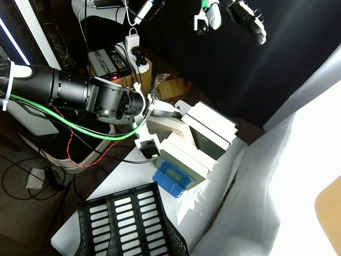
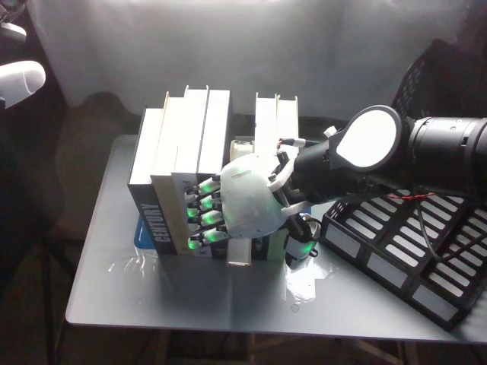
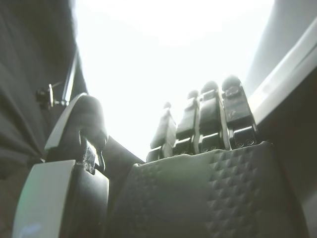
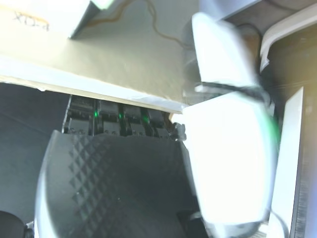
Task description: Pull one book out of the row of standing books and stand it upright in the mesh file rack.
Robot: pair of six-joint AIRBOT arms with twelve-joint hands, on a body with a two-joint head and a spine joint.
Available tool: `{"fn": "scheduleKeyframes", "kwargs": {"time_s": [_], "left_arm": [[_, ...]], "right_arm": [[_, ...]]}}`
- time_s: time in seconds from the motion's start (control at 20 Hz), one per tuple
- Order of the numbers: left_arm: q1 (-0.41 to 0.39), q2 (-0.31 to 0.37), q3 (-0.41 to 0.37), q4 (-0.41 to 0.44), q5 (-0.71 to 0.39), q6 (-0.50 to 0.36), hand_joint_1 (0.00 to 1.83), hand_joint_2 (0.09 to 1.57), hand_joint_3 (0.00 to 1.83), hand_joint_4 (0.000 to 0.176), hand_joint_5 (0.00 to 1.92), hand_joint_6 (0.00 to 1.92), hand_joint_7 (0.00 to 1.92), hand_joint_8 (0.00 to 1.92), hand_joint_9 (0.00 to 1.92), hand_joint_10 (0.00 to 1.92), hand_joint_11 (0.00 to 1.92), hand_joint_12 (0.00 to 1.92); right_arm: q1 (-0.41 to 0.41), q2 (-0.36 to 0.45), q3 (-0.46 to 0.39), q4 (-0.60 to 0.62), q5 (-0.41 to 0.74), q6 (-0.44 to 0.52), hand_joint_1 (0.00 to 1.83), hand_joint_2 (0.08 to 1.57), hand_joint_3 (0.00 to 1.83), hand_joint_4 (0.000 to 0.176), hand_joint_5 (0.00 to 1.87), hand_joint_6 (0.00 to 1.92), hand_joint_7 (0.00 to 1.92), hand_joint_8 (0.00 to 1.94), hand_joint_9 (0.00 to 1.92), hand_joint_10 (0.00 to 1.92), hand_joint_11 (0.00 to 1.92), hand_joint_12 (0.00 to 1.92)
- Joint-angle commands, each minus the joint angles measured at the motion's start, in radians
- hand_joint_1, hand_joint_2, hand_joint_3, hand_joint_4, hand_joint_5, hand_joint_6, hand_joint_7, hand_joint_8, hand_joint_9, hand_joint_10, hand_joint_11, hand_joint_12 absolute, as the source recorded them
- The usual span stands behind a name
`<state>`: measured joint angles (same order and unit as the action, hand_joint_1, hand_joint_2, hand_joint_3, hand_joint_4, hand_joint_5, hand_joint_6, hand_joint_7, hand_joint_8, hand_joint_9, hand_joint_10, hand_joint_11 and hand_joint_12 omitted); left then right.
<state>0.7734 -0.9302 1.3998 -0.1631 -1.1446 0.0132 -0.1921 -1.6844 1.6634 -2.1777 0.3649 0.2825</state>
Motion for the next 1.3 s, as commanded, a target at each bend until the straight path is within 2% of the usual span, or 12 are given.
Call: {"fn": "scheduleKeyframes", "kwargs": {"time_s": [0.0,0.1,0.35,0.4,0.45,0.5,0.55,0.65,0.7,0.75,0.95,1.25], "left_arm": [[-0.012,0.011,0.007,-0.041,-0.126,-0.005,0.53,1.36,0.0,0.07,0.04,0.0,0.0,0.0,0.0,0.0,0.0,0.43],[-0.012,0.011,0.007,-0.041,-0.127,-0.005,0.5,1.38,0.0,0.044,0.0,0.0,0.0,0.0,0.0,0.0,0.0,0.07],[-0.012,0.012,0.007,-0.043,-0.133,-0.005,0.48,1.38,0.0,0.038,0.0,0.0,0.0,0.0,0.0,0.0,0.0,0.0],[-0.012,0.013,0.007,-0.043,-0.134,-0.005,0.51,1.39,0.0,0.019,0.0,0.0,0.0,0.0,0.0,0.0,0.0,0.0],[-0.012,0.013,0.007,-0.043,-0.134,-0.005,0.51,1.39,0.0,0.019,0.0,0.0,0.0,0.0,0.0,0.0,0.0,0.0],[-0.012,0.013,0.007,-0.044,-0.135,-0.005,0.44,1.39,0.0,0.053,0.0,0.0,0.0,0.0,0.0,0.0,0.0,0.0],[-0.012,0.013,0.007,-0.045,-0.137,-0.005,0.42,1.39,0.0,0.056,0.0,0.0,0.0,0.0,0.0,0.0,0.0,0.0],[-0.012,0.013,0.008,-0.046,-0.139,-0.005,0.41,1.39,0.0,0.05,0.0,0.0,0.0,0.0,0.0,0.0,0.0,0.0],[-0.012,0.013,0.008,-0.047,-0.14,-0.005,0.39,1.4,0.01,0.042,0.0,0.0,0.0,0.0,0.0,0.0,0.0,0.0],[-0.012,0.013,0.008,-0.047,-0.141,-0.005,0.43,1.39,0.0,0.02,0.01,0.0,0.0,0.0,0.0,0.0,0.0,0.0],[-0.012,0.012,0.007,-0.049,-0.142,-0.005,0.47,1.38,0.0,0.009,0.02,0.01,0.0,0.0,0.0,0.0,0.0,0.0],[-0.012,0.012,0.007,-0.054,-0.144,-0.005,0.46,1.37,0.0,0.036,0.02,0.0,0.0,0.0,0.0,0.0,0.0,0.0]], "right_arm": [[0.008,0.015,-0.001,0.01,-0.033,-0.014,0.7,0.91,0.0,0.0,0.0,0.0,0.0,0.0,0.0,0.0,0.0,0.0],[0.02,0.015,-0.001,0.01,-0.034,-0.015,0.72,0.92,0.0,0.0,0.0,0.0,0.0,0.0,0.0,0.0,0.0,0.0],[0.022,0.015,0.017,0.01,-0.061,-0.039,0.82,0.92,0.0,0.0,0.0,0.0,0.0,0.0,0.0,0.0,0.0,0.0],[0.022,0.015,0.022,0.01,-0.072,-0.041,0.92,0.93,0.0,0.0,0.16,0.03,0.17,0.01,0.16,0.06,0.0,0.66],[0.022,0.015,0.024,0.01,-0.076,-0.043,0.92,0.93,0.0,0.0,0.16,0.03,0.17,0.01,0.16,0.06,0.0,0.66],[0.022,0.015,0.026,0.009,-0.086,-0.052,1.12,0.98,0.02,0.0,0.49,0.15,0.58,0.13,0.6,0.3,0.26,1.36],[0.022,0.015,0.028,0.009,-0.088,-0.055,1.32,1.07,0.01,0.0,0.83,0.99,0.99,0.57,0.86,0.98,0.56,1.61],[0.022,0.015,0.029,0.007,-0.091,-0.059,1.38,1.08,0.01,0.0,0.91,1.16,1.14,0.77,0.96,1.07,0.8,1.67],[0.022,0.015,0.029,0.006,-0.094,-0.06,1.17,0.81,0.72,0.0,0.92,1.37,1.27,1.4,1.17,1.49,1.0,1.86],[0.022,0.014,0.029,0.003,-0.097,-0.06,1.37,0.79,0.78,0.0,0.79,1.41,0.99,1.37,0.88,1.43,0.81,1.86],[0.022,0.014,0.03,0.003,-0.098,-0.06,1.38,0.9,0.44,0.0,0.86,1.21,1.08,0.98,0.9,1.27,0.74,1.78],[0.025,0.015,0.024,0.003,-0.087,-0.06,1.38,1.08,0.01,0.0,0.93,1.07,1.1,0.71,0.96,1.21,0.68,1.69]]}}
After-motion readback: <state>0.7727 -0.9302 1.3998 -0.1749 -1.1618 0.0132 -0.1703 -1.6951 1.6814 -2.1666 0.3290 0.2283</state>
